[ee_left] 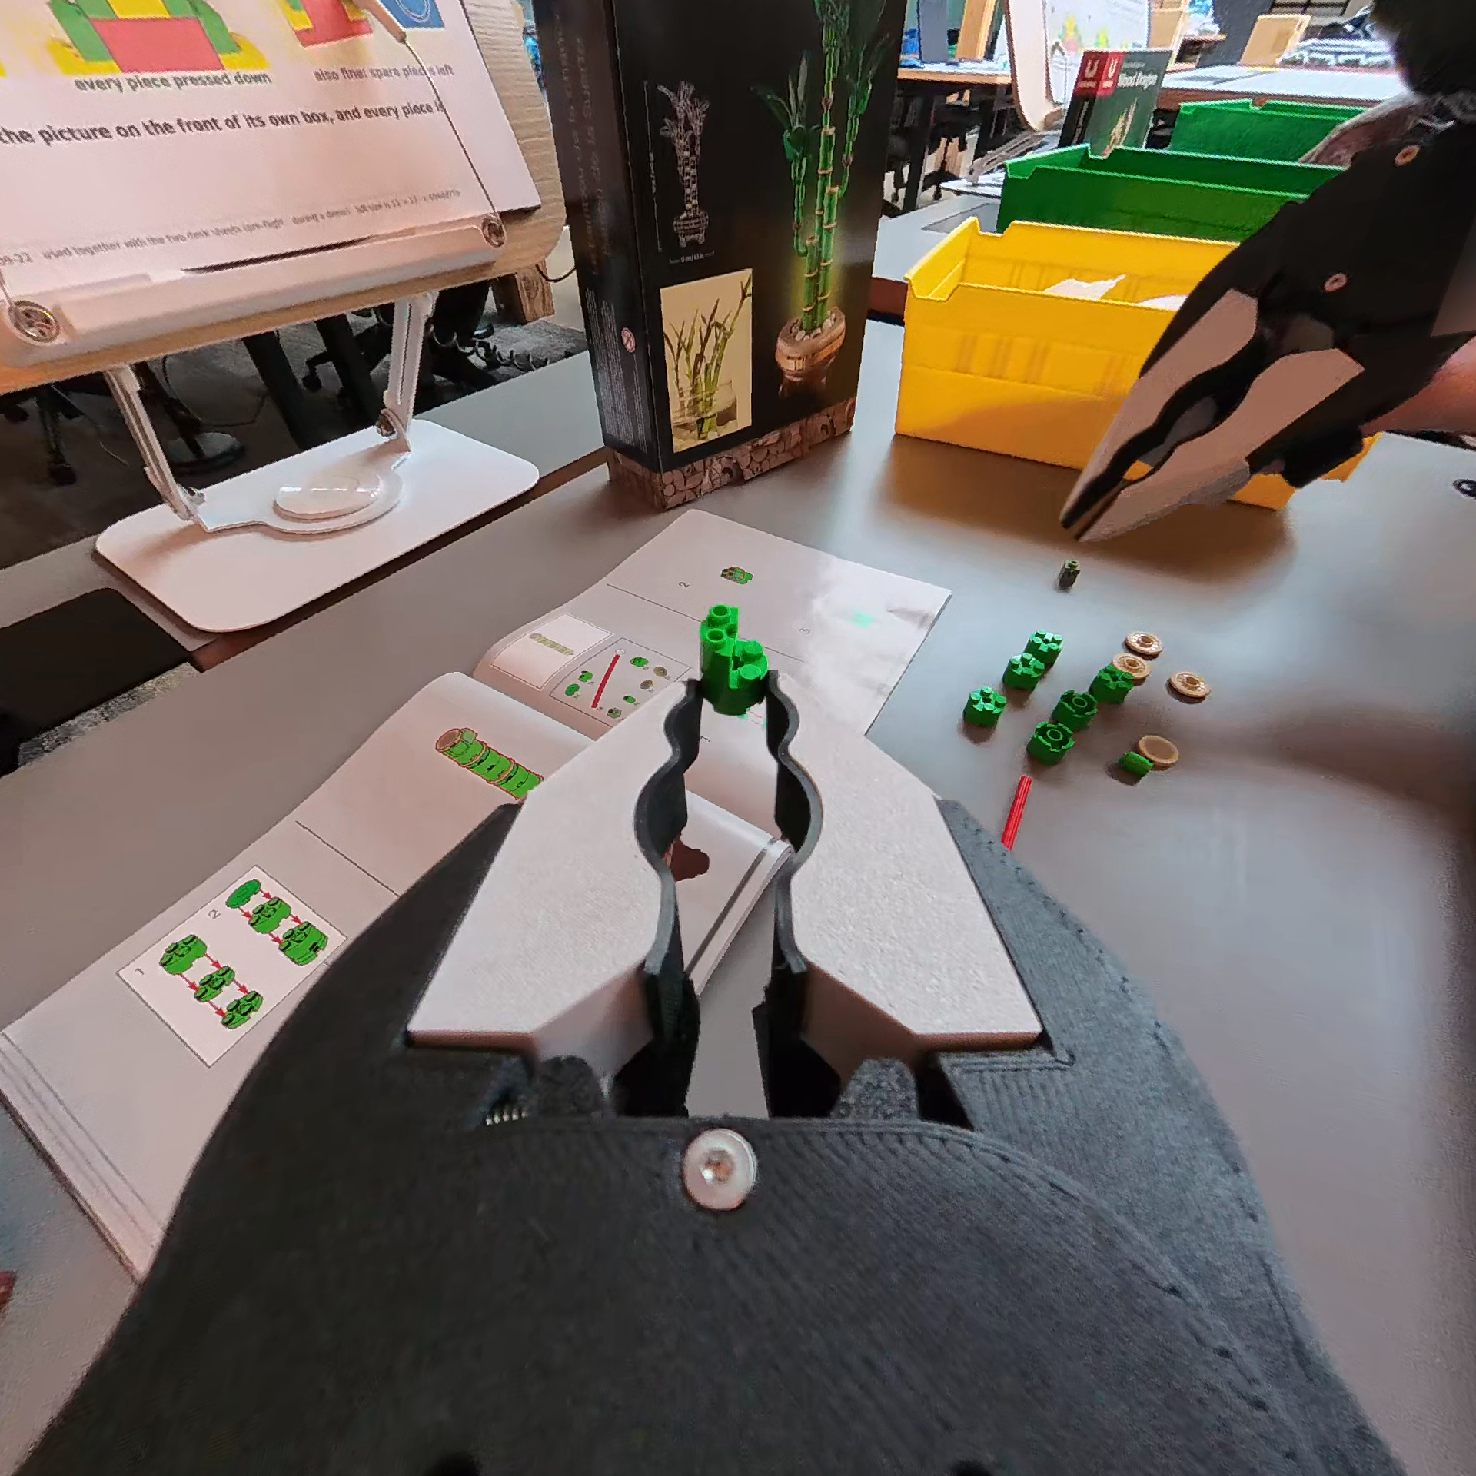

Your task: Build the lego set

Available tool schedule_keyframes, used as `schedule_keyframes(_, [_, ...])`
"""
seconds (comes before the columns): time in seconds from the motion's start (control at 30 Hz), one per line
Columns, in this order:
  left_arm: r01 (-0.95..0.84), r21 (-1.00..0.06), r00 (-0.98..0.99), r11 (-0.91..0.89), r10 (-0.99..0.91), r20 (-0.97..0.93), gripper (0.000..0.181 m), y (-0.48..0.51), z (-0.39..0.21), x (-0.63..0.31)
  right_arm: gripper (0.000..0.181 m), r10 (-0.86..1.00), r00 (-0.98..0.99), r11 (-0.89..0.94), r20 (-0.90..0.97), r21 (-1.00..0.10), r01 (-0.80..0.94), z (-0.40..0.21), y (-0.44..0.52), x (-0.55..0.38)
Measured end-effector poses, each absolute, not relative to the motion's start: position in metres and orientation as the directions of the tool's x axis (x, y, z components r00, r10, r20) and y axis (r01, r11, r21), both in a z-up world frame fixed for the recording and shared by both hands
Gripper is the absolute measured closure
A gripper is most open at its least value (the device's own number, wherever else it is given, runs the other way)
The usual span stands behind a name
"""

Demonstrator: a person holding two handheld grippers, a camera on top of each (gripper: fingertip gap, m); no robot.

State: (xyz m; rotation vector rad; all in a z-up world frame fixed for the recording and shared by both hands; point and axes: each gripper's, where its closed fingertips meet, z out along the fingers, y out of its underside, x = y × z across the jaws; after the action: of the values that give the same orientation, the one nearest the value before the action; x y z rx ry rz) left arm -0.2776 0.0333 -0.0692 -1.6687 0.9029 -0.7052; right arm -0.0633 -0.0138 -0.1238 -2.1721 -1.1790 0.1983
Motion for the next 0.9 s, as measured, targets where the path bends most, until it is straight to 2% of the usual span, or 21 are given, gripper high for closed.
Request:
schedule_keyframes(0.1, [-0.203, -0.967, 0.544, -0.154, -0.839, 0.02, 0.167, 0.033, -0.066, -0.28, 0.173, 0.817, 0.56, -0.393, 0.136, -0.58, 0.714, -0.126, -0.026, -0.065])
schedule_keyframes(0.23, [-0.184, -0.971, 0.546, -0.153, -0.837, 0.029, 0.167, 0.032, -0.062, -0.283, 0.173, 0.939, 0.342, -0.248, 0.033, -0.622, 0.742, -0.126, -0.064, -0.118])
schedule_keyframes(0.3, [-0.173, -0.971, 0.54, -0.164, -0.84, 0.046, 0.167, 0.031, -0.062, -0.282, 0.173, 0.965, 0.26, -0.199, 0.023, -0.58, 0.79, -0.137, -0.076, -0.138])
schedule_keyframes(0.4, [-0.174, -0.969, 0.533, -0.175, -0.844, 0.057, 0.167, 0.03, -0.064, -0.28, 0.173, 0.97, 0.243, -0.215, -0.014, -0.523, 0.825, -0.152, -0.08, -0.149])
schedule_keyframes(0.5, [-0.18, -0.969, 0.528, -0.171, -0.848, 0.052, 0.167, 0.029, -0.065, -0.279, 0.174, 0.953, 0.296, -0.288, -0.067, -0.508, 0.812, -0.159, -0.078, -0.15])
schedule_keyframes(0.7, [-0.208, -0.965, 0.526, -0.158, -0.85, 0.026, 0.167, 0.027, -0.067, -0.276, 0.176, 0.773, 0.563, -0.633, -0.292, -0.415, 0.654, -0.154, -0.076, -0.149])
schedule_keyframes(0.9, [-0.247, -0.959, 0.521, -0.14, -0.853, -0.01, 0.167, 0.025, -0.071, -0.273, 0.178, 0.593, 0.729, -0.803, -0.34, -0.311, 0.508, -0.153, -0.077, -0.153])
